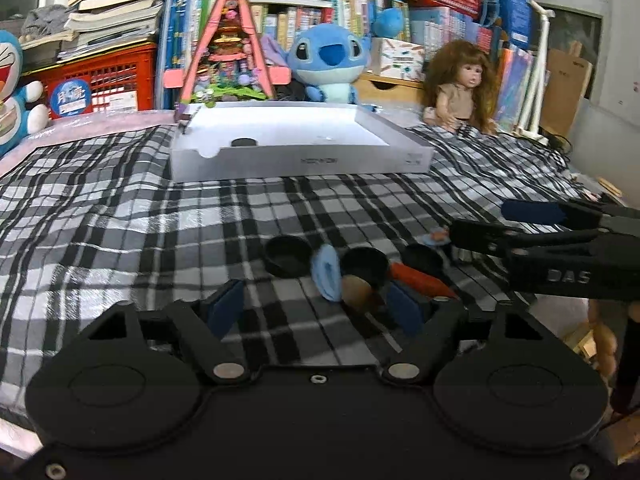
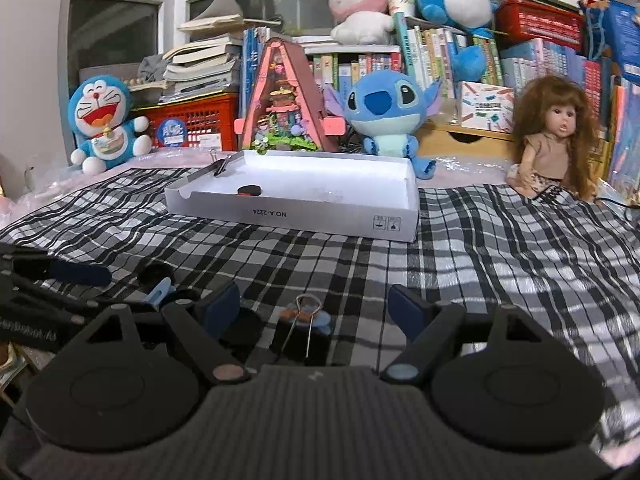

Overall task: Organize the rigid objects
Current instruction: 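Grasp the brown ball with the left tool while the right tool grasps the black binder clip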

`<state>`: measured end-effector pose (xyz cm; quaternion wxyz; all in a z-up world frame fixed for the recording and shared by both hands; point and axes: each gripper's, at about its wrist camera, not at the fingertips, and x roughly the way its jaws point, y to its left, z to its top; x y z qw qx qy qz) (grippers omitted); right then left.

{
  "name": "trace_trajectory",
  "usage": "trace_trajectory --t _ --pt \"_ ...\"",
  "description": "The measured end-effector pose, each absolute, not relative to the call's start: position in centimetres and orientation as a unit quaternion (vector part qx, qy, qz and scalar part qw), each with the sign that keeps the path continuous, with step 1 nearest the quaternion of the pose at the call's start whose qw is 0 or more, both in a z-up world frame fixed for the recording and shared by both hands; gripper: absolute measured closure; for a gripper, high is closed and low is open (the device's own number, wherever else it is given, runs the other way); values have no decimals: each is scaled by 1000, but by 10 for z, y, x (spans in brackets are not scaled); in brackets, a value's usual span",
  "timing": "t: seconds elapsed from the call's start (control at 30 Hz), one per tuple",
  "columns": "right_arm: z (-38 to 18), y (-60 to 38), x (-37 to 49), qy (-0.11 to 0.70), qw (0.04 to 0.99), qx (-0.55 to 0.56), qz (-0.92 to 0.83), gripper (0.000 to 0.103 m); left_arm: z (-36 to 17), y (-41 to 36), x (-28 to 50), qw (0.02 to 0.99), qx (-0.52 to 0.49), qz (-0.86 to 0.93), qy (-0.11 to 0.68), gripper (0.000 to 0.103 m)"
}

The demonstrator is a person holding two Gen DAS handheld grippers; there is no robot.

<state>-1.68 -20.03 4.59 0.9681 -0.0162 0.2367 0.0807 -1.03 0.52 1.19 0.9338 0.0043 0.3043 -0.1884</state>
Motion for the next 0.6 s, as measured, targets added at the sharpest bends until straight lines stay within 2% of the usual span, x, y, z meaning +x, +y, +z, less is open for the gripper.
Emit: trace_trajectory --t 0.1,0.13,0.3,0.6 --pt "42 -196 -23 232 970 -18 75 26 9 -3 -20 935 13 -194 297 49" --pt "41 -195 -24 232 970 -16 75 29 9 -5 -22 936 18 -195 292 52" --pt "37 -192 -29 239 968 -10 71 40 12 -16 -29 938 23 -204 279 78" --pt "28 -186 -26 254 965 2 69 49 8 -22 -23 935 15 -207 289 85"
